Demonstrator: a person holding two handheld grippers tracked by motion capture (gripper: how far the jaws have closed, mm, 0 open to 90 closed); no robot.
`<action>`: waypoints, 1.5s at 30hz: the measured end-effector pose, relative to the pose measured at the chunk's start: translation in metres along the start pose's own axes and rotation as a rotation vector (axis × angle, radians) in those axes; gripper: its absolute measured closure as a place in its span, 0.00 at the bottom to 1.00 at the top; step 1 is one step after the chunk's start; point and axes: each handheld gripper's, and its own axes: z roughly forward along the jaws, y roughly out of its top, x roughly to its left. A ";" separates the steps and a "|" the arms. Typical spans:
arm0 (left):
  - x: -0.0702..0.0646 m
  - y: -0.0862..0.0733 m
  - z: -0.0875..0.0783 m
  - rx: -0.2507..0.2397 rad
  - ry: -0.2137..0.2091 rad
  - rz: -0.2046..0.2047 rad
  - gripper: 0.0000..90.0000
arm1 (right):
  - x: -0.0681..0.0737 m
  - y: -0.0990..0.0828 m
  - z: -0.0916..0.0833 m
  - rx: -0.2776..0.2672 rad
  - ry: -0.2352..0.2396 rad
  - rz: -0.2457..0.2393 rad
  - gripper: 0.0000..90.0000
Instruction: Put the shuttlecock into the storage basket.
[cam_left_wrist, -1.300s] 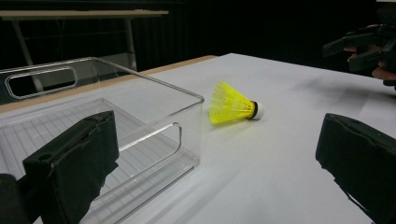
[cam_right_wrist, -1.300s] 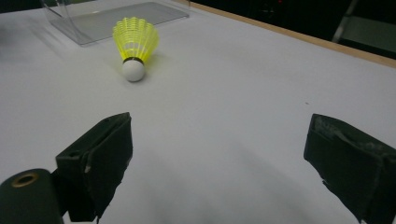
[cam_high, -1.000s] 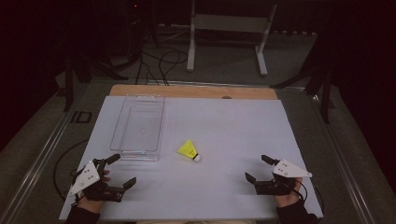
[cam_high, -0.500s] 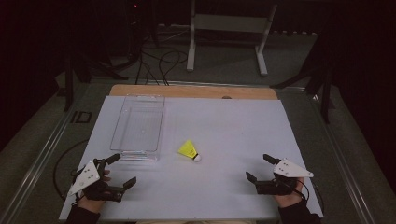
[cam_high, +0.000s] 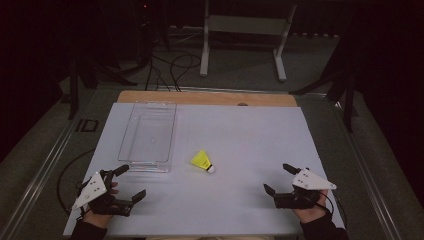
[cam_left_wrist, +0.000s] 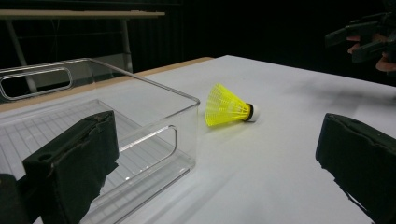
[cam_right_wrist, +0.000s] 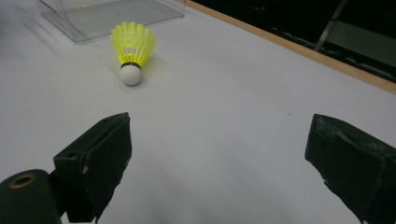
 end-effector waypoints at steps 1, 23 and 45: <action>0.000 0.000 0.000 0.000 0.000 0.000 0.00 | 0.000 0.000 0.000 0.000 0.000 0.000 0.08; 0.000 0.000 0.000 -0.001 -0.004 -0.003 0.00 | 0.007 0.068 -0.001 0.024 0.026 -0.061 0.08; -0.001 0.000 0.000 -0.001 -0.008 -0.004 0.00 | 0.020 0.110 0.028 0.067 0.055 -0.169 0.08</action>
